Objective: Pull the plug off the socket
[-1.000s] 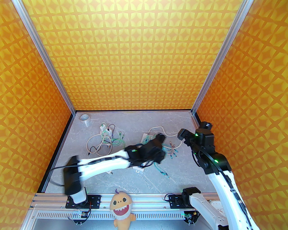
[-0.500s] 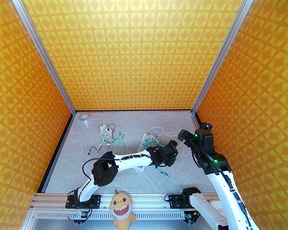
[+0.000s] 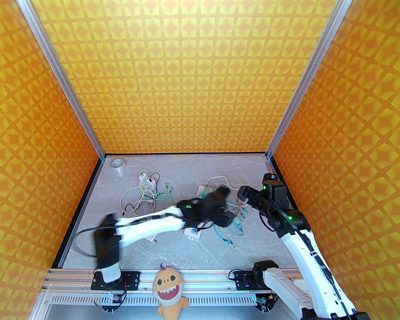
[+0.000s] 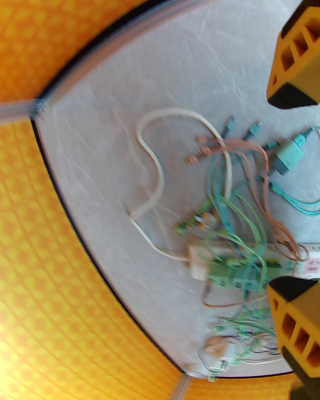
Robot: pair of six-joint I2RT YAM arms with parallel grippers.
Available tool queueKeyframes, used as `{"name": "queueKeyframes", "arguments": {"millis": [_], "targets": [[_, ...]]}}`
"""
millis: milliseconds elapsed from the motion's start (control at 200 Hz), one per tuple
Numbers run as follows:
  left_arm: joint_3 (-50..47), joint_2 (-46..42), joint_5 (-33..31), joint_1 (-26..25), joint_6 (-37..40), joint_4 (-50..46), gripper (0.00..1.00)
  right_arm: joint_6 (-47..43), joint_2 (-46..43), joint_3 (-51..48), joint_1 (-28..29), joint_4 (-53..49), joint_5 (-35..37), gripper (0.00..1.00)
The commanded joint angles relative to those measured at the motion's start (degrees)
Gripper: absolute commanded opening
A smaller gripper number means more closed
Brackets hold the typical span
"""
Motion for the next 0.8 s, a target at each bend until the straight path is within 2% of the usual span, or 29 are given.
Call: {"name": "queueKeyframes", "arguments": {"millis": [0,10,175,300,445,580,795], "targets": [[-7.51,-8.59,-2.72,2.51,-1.71,1.50,0.98,-1.18,1.03,-1.16,3.38,2.06,-5.11,0.89],[-8.27,-9.39,-2.88,2.78,-1.86,1.59,1.00,-1.18,1.09,-1.24,3.99,2.20,-5.17,0.88],[-21.67,-22.41,-4.24,10.03,-4.90,2.43,0.99,1.94,4.43,-1.47,16.97,3.94,-1.58,0.82],[-30.48,-31.02,-4.30,15.76,-6.37,3.21,0.99,6.31,7.82,-0.86,27.91,4.86,4.12,0.78],[-36.80,-37.83,-4.69,19.86,-7.57,3.33,0.99,11.67,14.24,1.36,40.23,6.03,10.75,0.73],[-39.72,-39.38,-4.69,21.45,-8.14,2.85,0.99,14.14,21.97,3.23,45.44,8.76,11.70,0.70],[-42.16,-40.69,-4.71,21.65,-8.50,2.55,0.99,13.46,32.79,9.00,46.52,9.77,11.41,0.69]]}}
